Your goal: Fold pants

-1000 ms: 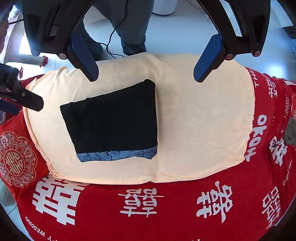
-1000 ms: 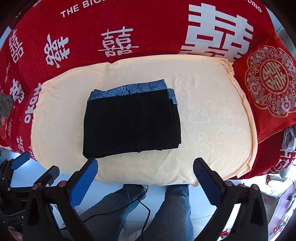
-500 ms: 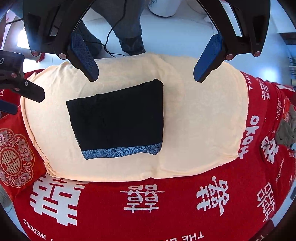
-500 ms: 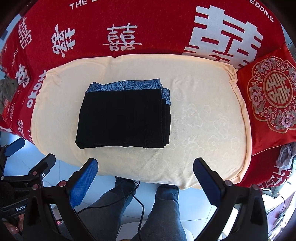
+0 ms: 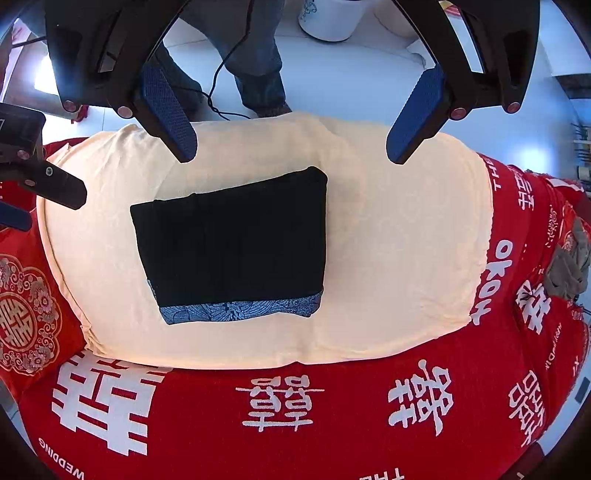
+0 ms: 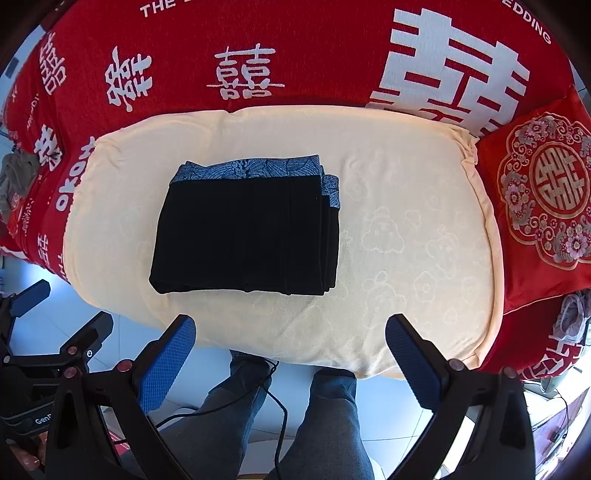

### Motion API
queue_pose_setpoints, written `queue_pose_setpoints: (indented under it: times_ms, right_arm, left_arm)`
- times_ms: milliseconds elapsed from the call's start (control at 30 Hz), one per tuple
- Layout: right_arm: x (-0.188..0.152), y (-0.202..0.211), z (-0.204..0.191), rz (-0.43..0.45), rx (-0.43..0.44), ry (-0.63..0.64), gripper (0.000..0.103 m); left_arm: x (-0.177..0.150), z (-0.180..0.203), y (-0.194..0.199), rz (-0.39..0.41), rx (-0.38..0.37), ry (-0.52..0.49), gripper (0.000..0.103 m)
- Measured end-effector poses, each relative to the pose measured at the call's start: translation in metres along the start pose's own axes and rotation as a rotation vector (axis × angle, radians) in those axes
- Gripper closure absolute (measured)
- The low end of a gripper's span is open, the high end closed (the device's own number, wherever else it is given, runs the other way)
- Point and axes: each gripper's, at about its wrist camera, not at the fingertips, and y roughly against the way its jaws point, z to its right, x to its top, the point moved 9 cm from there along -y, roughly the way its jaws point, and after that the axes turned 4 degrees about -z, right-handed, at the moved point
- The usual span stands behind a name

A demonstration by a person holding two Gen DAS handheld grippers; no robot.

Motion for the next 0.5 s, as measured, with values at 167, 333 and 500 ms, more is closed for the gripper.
queue_pose_setpoints:
  times_ms: [167,333,500]
  right_arm:
    - [0.0027,0.0007,-0.0006,0.008,-0.001,-0.005,0.000]
    - [0.0039,0.0012,-0.0006,0.009,-0.001,-0.004,0.000]
    - [0.0060,0.0015,0.0004,0.008,-0.003,-0.010,0.000]
  left_arm:
    - [0.0025,-0.0005,0.0024,0.008,0.005,-0.006,0.000]
    - [0.0034,-0.0004,0.0020,0.007,0.006,-0.008,0.000]
    - [0.0047,0.0008,0.0017,0.006,0.005,-0.014,0.000]
